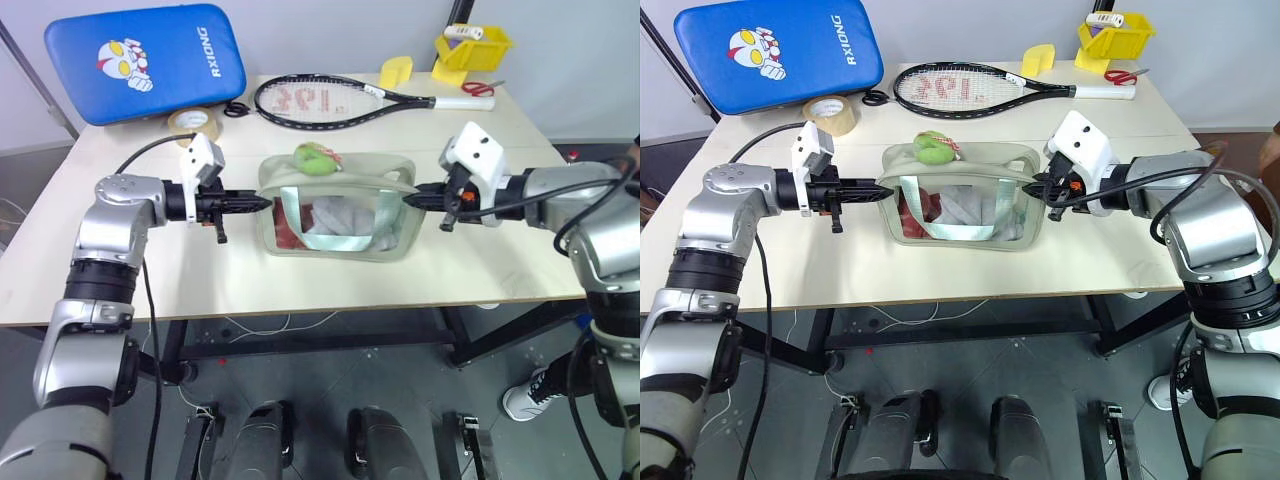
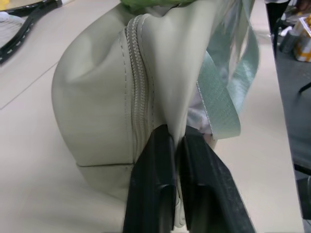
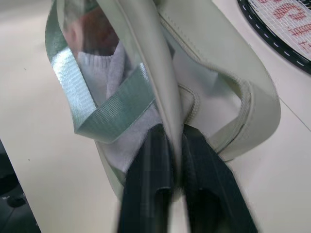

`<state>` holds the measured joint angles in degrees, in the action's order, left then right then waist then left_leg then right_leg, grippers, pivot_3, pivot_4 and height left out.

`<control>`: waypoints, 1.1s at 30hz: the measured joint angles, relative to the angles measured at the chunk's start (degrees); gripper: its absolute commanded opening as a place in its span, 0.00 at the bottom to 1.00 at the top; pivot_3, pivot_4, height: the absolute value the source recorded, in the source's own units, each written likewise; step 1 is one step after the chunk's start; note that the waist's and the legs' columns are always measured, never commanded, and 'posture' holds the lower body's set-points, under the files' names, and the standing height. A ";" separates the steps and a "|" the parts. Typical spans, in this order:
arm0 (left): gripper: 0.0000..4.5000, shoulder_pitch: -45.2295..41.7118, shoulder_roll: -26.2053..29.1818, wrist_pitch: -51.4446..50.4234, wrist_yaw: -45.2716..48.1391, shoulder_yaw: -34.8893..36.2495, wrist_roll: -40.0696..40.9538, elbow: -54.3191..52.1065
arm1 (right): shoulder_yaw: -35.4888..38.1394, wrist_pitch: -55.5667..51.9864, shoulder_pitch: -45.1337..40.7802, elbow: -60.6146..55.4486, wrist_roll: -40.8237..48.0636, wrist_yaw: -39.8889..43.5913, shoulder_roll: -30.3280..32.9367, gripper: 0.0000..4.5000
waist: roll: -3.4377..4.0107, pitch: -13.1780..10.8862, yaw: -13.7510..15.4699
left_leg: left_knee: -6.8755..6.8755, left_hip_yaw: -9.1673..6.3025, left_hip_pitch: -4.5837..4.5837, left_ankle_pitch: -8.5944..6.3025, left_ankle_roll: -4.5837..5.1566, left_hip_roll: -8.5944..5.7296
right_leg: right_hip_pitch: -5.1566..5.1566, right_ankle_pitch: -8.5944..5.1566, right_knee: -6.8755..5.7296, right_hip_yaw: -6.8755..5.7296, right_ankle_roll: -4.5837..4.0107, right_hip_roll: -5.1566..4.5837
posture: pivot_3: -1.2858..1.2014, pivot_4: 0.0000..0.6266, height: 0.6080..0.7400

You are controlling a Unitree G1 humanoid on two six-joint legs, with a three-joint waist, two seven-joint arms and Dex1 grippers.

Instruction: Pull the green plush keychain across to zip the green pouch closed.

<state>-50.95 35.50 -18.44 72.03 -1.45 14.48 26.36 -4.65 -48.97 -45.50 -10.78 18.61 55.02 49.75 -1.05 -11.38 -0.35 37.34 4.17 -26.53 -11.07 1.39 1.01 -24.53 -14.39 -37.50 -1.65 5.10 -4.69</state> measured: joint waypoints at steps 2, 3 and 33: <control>0.00 0.00 -0.25 0.06 -0.82 0.01 -0.15 -0.12 | 2.77 -0.31 0.09 -1.48 2.50 0.64 0.02 0.68 | 0.00 0.00 0.02 | 0.00 -0.01 0.01 0.00 0.00 0.00 | 0.01 0.00 0.00 0.00 0.00 0.00 | 0.52 0.24 1.00; 0.00 0.00 -0.35 -0.03 -1.11 0.00 -0.17 -0.22 | 4.43 -0.27 0.05 -2.10 3.52 0.79 0.04 0.80 | 0.00 0.00 0.04 | 0.00 -0.02 0.02 0.00 0.00 0.00 | 0.03 0.00 0.00 0.00 0.00 0.00 | 0.52 0.24 1.00; 0.00 6.83 -1.20 -5.46 -7.98 0.53 2.37 -13.57 | -6.99 -0.87 -15.21 10.48 -2.69 -7.01 -13.75 0.01 | 0.01 0.02 -0.08 | -0.03 -0.01 0.04 0.00 0.00 -0.03 | 0.05 0.00 0.00 -0.01 0.00 -0.02 | 0.52 0.24 1.00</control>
<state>-44.12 34.30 -23.90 64.06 -0.92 16.84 12.79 -11.64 -49.84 -60.72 -0.29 15.91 48.01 35.99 -1.04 -11.37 -0.42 37.31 4.17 -26.50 -11.07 1.39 0.98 -24.48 -14.39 -37.50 -1.66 5.10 -4.71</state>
